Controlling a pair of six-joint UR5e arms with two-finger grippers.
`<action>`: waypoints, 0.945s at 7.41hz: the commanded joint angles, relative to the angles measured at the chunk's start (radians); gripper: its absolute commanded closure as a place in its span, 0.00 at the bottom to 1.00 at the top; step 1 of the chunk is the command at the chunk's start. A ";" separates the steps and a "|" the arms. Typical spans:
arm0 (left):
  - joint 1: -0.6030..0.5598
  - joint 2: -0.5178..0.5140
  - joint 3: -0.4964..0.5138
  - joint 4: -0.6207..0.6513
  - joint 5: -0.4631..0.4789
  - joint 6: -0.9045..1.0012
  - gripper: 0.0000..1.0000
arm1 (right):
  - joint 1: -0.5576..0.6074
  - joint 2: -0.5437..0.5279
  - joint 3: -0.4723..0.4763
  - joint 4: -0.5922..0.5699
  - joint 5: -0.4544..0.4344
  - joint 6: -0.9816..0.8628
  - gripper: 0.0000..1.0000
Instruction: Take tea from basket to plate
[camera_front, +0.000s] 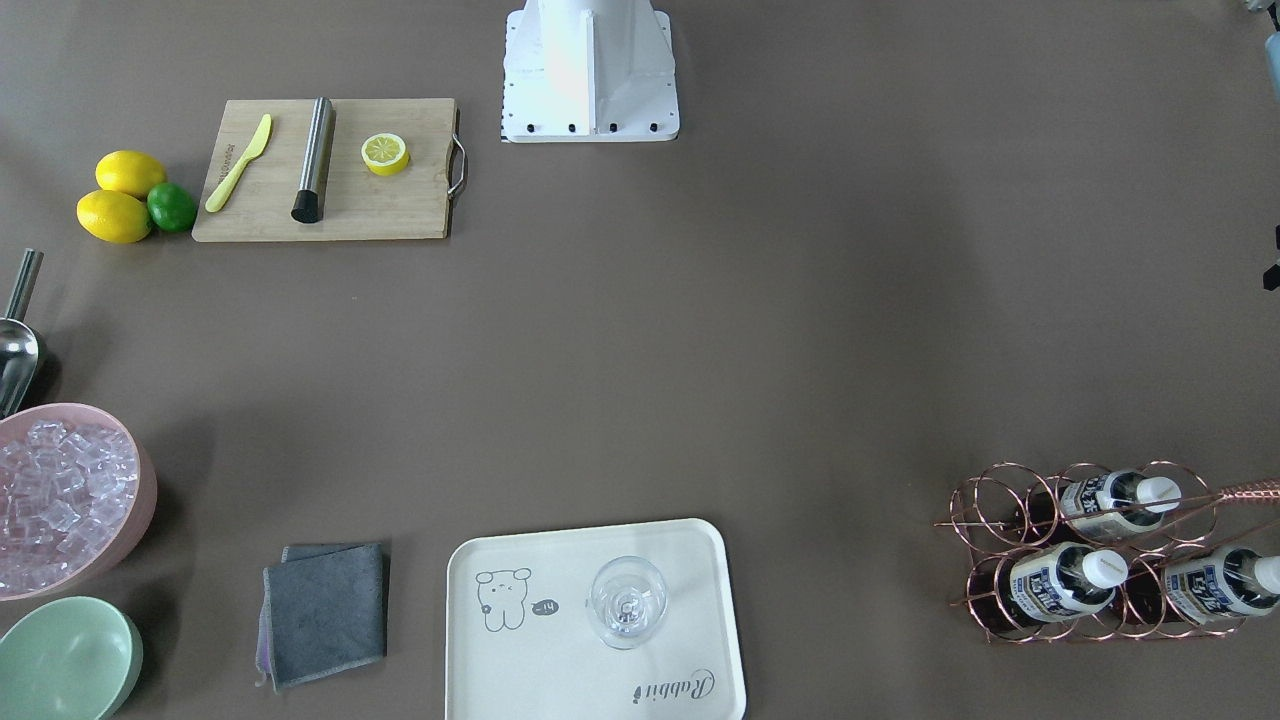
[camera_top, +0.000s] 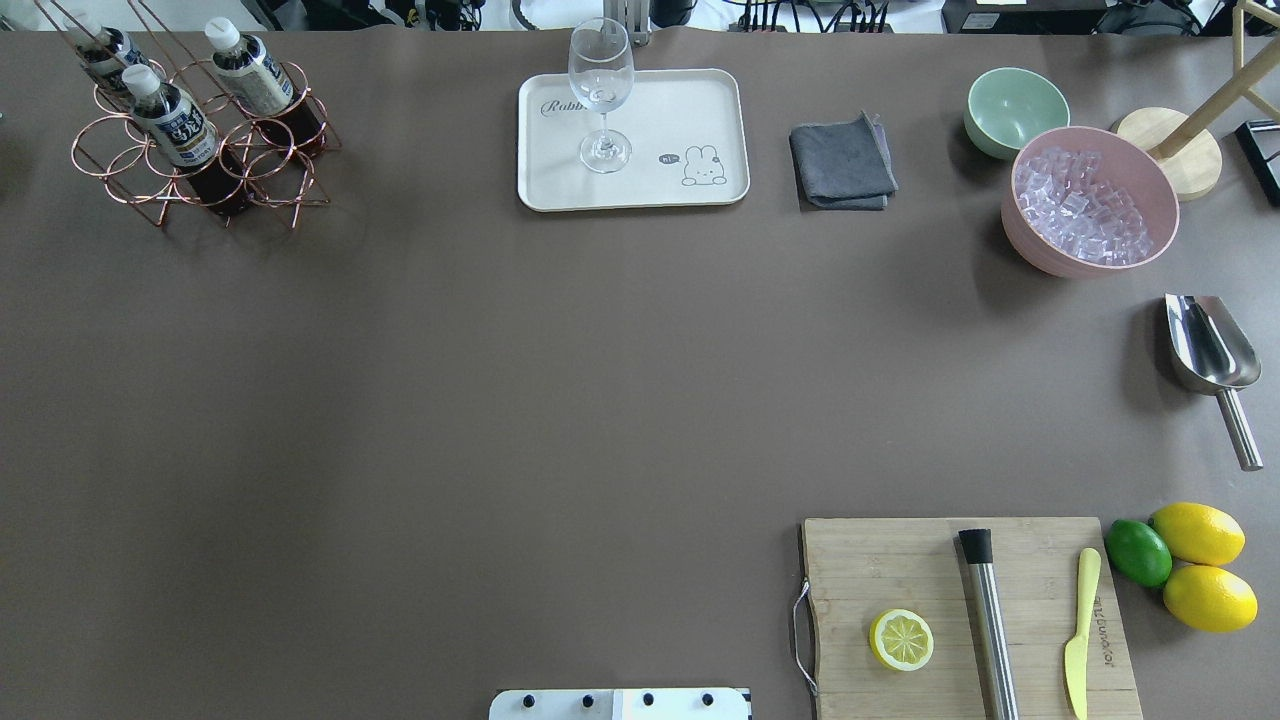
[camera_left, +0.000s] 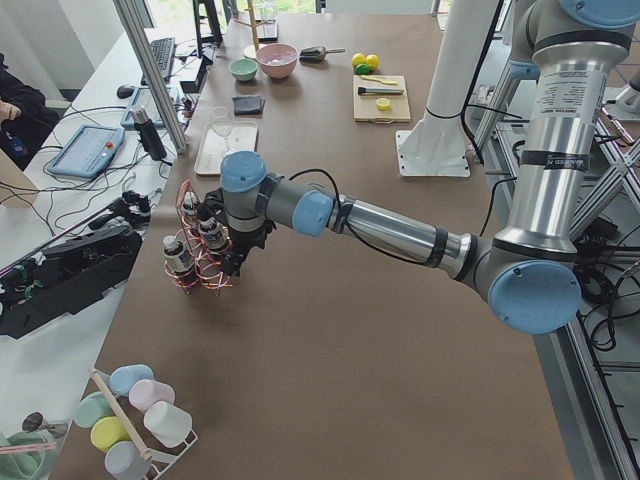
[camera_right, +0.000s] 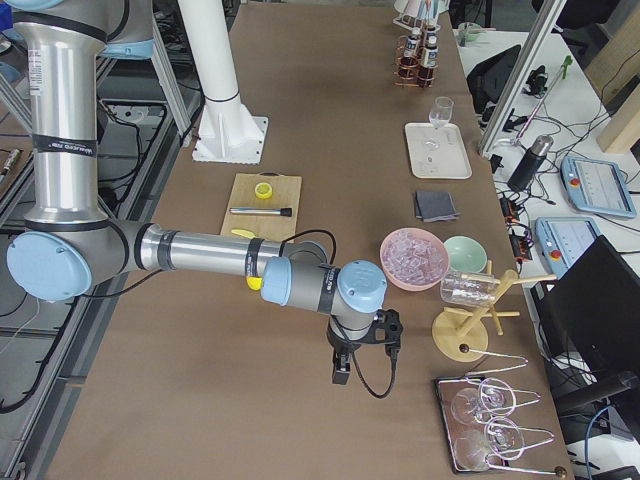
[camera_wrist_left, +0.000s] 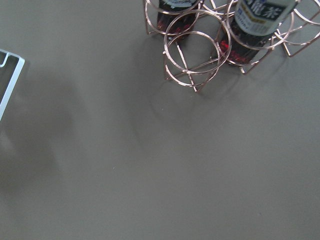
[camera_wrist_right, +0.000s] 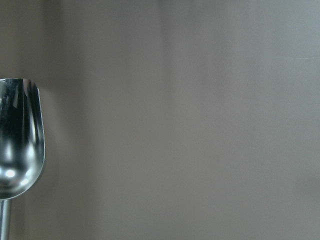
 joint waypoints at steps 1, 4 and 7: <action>0.010 -0.168 0.021 0.099 0.001 0.326 0.02 | 0.000 -0.004 0.004 -0.002 0.000 0.000 0.00; 0.008 -0.397 0.225 0.101 0.026 0.664 0.02 | 0.000 -0.004 0.003 -0.002 0.002 0.000 0.00; 0.001 -0.450 0.230 0.099 0.026 0.767 0.02 | 0.000 -0.004 -0.002 0.000 -0.001 0.000 0.00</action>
